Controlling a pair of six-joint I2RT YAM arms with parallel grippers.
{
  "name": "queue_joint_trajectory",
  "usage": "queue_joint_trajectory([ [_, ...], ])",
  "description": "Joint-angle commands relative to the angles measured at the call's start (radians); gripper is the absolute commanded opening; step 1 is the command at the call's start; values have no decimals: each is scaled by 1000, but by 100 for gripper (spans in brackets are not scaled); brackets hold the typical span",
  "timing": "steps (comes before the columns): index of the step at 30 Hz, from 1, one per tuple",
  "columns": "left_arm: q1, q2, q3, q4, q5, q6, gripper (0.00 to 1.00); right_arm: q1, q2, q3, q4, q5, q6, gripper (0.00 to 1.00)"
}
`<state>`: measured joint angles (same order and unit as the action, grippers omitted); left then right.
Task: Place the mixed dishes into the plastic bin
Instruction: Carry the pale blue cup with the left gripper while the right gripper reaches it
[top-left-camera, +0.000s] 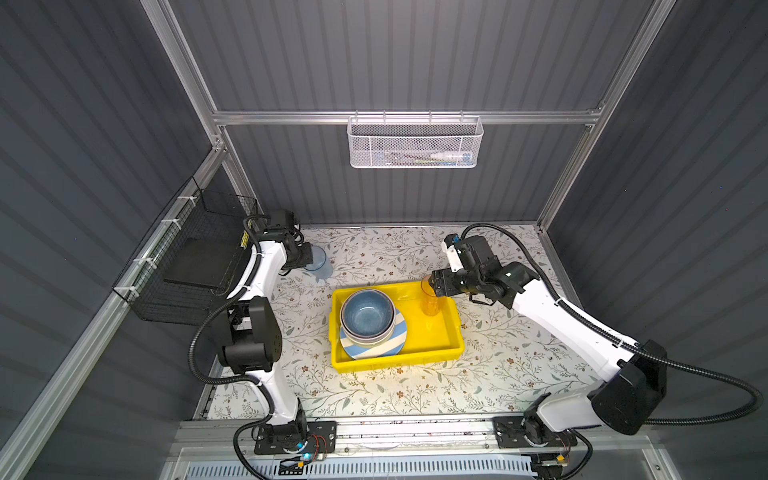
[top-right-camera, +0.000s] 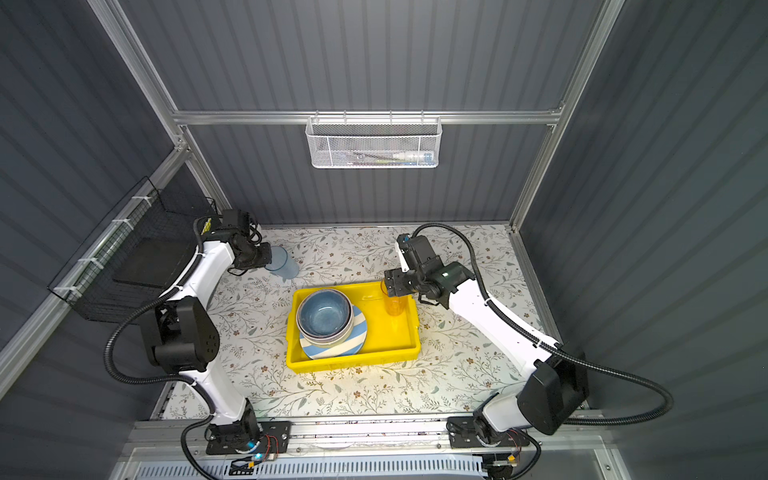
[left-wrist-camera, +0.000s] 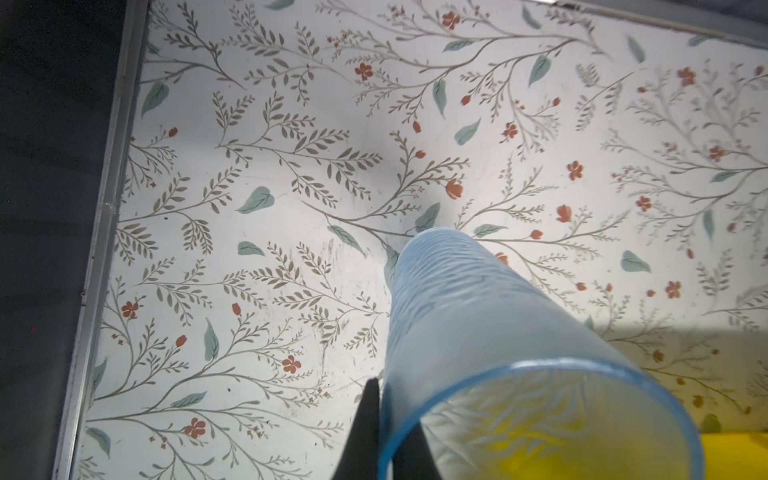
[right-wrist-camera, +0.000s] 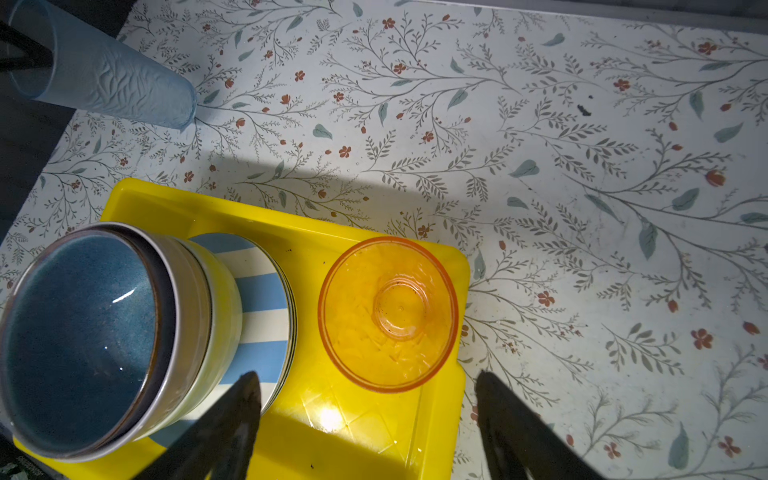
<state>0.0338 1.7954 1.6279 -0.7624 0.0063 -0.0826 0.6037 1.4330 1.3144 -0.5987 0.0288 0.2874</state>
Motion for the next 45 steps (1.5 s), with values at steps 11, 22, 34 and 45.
queue_joint_trajectory([
  [11, -70, -226, 30, -29, 40, -53, 0, 10, -40, 56, 33, -68, 11, 81],
  [22, -309, -318, 0, 33, -64, -185, 0, 51, -22, 160, 13, -74, -2, 79],
  [34, -511, -317, -13, 86, -137, -262, 0, 108, 57, 333, -20, -90, -26, 77],
  [45, -623, -273, 14, 87, -228, -295, 0, 161, 143, 445, -39, -91, -46, 70],
])
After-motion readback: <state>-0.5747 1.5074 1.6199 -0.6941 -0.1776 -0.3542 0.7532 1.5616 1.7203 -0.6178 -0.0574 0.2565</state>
